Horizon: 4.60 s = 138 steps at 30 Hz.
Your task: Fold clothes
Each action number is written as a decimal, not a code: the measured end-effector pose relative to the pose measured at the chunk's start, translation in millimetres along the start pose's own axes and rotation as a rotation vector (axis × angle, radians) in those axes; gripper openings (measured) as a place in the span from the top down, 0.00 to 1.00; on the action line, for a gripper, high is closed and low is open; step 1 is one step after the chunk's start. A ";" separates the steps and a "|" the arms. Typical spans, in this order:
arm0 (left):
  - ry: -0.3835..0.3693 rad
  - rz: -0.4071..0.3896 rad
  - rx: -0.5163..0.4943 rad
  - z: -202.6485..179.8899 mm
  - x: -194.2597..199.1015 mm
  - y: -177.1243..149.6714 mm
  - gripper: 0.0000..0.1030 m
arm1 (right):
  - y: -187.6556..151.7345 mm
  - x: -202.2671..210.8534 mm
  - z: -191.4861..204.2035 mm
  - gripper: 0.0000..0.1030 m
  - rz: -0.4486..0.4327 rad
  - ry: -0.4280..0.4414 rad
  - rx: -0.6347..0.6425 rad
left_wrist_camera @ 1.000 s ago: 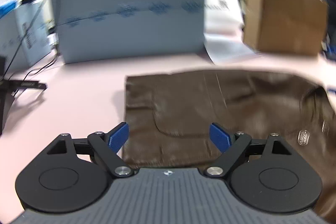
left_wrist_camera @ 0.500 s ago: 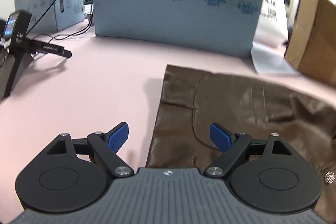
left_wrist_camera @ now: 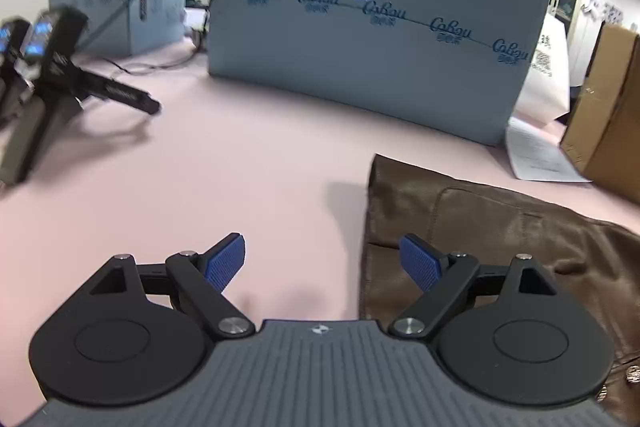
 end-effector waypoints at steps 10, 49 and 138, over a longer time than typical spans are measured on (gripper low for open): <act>-0.103 0.038 -0.079 -26.4 -12.3 -9.1 0.19 | -37.7 8.4 35.6 0.45 0.122 0.155 0.102; -0.213 0.074 -0.188 -43.7 -23.0 -36.0 0.13 | -59.6 10.7 18.4 0.97 0.095 0.178 -0.169; -0.315 0.045 -0.540 4.0 197.0 -205.5 0.13 | -110.4 205.2 -87.7 0.32 -0.314 0.077 0.462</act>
Point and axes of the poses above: each gripper's, at about its wrist camera, not at the fingertips, and x roughly against the way its jaws point, z to its left, y to its top, the point moved 10 cm from there along -x, roughly the way its jaws point, and after that the axes turned 12 degrees about -y, right-handed, at the moved point
